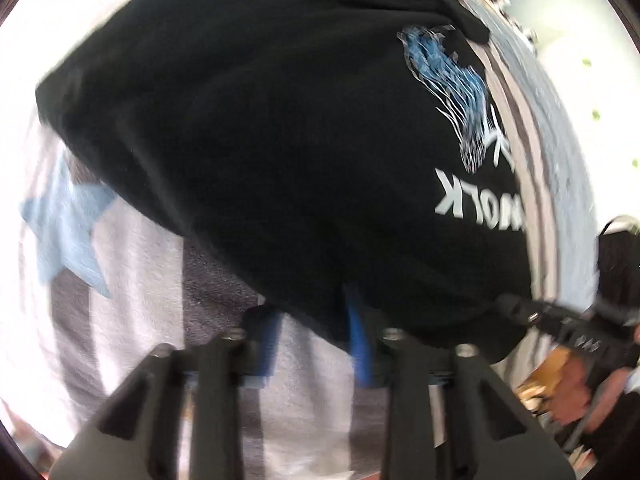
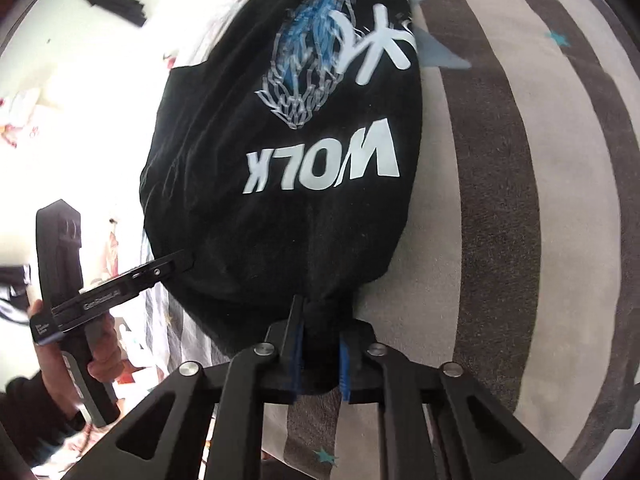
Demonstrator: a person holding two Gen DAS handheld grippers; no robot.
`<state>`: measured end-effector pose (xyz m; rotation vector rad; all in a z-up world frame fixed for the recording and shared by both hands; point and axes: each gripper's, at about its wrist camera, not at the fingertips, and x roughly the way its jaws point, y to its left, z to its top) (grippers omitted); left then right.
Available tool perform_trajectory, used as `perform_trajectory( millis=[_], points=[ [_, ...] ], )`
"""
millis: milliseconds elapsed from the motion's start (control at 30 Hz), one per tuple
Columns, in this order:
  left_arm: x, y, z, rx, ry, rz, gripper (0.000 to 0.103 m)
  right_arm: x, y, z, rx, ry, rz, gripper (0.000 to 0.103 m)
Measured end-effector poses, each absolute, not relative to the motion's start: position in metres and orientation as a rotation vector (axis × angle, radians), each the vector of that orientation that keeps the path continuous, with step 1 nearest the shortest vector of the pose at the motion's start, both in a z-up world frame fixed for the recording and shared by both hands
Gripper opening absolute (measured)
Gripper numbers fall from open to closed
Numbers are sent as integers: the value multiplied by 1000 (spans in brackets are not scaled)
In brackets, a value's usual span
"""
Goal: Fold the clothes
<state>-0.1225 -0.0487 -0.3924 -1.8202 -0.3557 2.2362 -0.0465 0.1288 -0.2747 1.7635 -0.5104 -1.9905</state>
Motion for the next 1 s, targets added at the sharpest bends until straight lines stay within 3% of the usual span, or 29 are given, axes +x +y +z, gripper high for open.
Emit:
perform_trajectory(
  millis=[100,367,433,633,733,833,1000],
  points=[
    [-108,-50,-382,-1808,-333,2237,13,-34,129,-266,1762,-461,-1959,7],
    [-77,-48,-388,-1884,-354,2192,13,-12,139,-277,1884,-477,-1895,8],
    [-73,-54,-386,-1907,-365,2185,15,-12,138,-279,1908,-430,-1896,17],
    [-60,-74,-354,-1873,-208,2239,17,-1,139,-250,1875,-203,-1937,18],
    [-79,-91,-333,-1792,-137,2353,19,6,162,-223,1817,-83,-2023,18],
    [-114,-111,-328,-1723,-127,2462,26,-14,174,-211,1729,-87,-2133,18],
    [-190,-126,-333,-1622,-52,2585,26,-74,134,-213,1548,-42,-2269,18]
  ],
)
